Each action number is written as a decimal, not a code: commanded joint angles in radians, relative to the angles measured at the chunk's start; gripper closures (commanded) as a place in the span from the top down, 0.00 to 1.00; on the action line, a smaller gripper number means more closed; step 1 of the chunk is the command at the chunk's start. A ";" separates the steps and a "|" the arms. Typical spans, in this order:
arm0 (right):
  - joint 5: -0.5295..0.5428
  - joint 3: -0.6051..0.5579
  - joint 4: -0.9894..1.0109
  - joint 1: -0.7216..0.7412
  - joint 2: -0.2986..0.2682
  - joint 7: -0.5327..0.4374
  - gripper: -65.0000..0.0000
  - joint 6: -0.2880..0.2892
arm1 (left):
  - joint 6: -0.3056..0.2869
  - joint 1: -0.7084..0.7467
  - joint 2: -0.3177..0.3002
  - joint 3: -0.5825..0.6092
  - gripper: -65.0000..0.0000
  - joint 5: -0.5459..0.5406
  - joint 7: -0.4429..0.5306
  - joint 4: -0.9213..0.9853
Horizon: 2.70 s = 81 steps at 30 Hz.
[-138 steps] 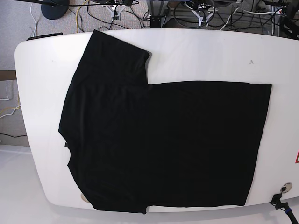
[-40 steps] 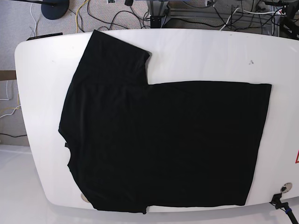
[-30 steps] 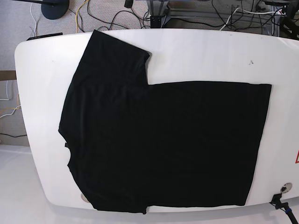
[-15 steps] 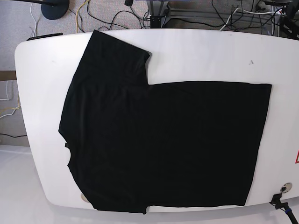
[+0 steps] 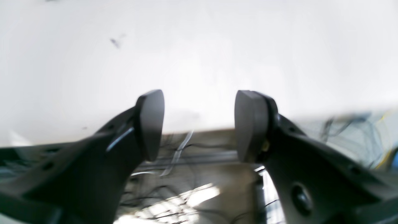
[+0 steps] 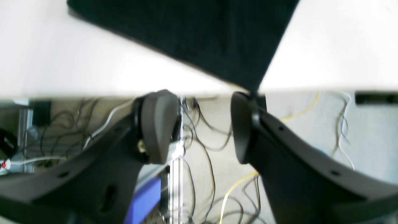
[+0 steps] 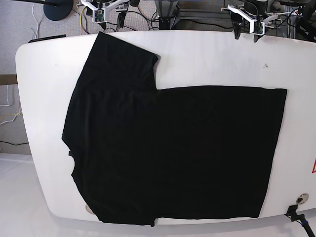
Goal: Fold the T-shirt properly
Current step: 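Lower both grippers onto the shirt's shoulder corners and grasp them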
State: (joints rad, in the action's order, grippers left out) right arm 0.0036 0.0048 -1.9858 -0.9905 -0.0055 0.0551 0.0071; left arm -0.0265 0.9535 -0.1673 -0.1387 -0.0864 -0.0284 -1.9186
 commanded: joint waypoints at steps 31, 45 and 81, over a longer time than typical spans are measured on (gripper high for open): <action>0.902 0.380 0.204 0.272 -0.098 0.380 0.47 0.196 | -0.260 -0.368 -0.074 -0.442 0.52 -0.662 -0.529 0.035; 0.901 0.231 0.237 0.266 -0.097 0.380 0.46 0.190 | -0.260 -0.370 -0.074 -0.441 0.52 -0.662 -0.531 0.040; 0.905 0.231 0.237 0.301 -0.130 0.380 0.00 0.193 | -0.261 -0.821 -0.205 -0.341 0.67 -0.660 -0.640 0.672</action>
State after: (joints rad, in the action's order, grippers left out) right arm 0.9134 0.2325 -1.7390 -0.6796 -0.1299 0.4309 0.2024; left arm -0.2935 0.1326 -0.3641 -0.4988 -0.7582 -0.6384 -1.2423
